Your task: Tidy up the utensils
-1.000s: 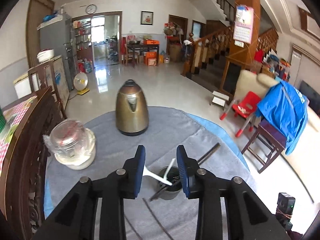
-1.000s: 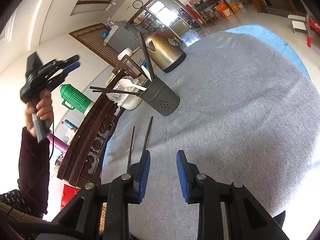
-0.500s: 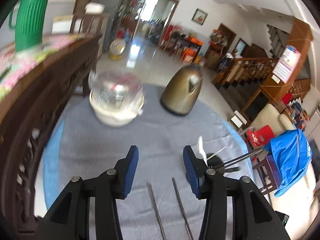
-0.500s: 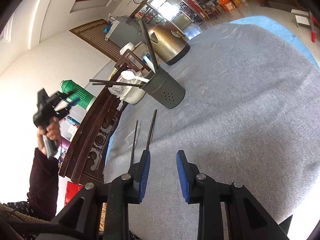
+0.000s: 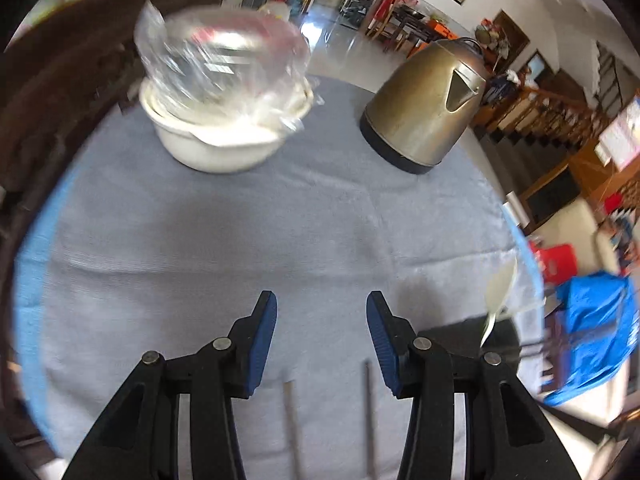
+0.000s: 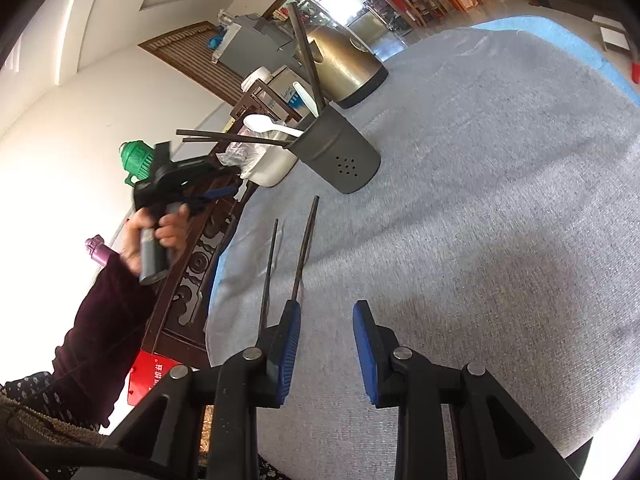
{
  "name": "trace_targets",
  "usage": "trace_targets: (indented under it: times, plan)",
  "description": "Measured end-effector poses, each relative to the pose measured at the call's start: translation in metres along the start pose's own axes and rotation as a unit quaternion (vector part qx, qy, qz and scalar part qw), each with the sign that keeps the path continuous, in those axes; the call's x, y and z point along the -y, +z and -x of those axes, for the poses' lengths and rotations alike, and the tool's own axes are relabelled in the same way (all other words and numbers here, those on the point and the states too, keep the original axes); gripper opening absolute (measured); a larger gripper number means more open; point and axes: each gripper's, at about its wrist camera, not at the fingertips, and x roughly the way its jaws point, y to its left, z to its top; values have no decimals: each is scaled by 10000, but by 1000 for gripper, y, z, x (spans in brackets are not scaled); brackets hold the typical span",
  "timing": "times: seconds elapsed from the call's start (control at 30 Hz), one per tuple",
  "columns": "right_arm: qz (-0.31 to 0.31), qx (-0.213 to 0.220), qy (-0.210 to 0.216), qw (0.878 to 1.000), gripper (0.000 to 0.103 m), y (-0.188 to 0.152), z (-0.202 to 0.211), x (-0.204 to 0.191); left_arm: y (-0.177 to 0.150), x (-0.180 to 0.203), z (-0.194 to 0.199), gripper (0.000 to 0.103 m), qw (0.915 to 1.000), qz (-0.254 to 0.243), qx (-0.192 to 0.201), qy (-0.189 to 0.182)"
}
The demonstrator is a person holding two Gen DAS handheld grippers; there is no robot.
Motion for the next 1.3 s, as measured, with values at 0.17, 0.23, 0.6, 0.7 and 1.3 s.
trace_targets:
  times: [0.17, 0.23, 0.6, 0.7, 1.3]
  plan:
    - [-11, -65, -54, 10000, 30, -1, -1, 3, 12, 7, -28, 48, 9982, 381, -48, -466]
    - [-31, -93, -80, 9999, 30, -2, -2, 5, 17, 14, -33, 48, 9966, 446, -37, -688]
    - [10, -138, -56, 9999, 30, -3, -8, -1, 11, 80, 22, 48, 9850, -992, 358, -1366]
    - [77, -121, -39, 9999, 30, -5, -6, -6, 13, 63, 40, 48, 9868, -903, 538, -1229]
    - [189, -278, 49, 9994, 30, -9, -19, -15, 57, 77, 29, 51, 9891, -947, 213, -1111]
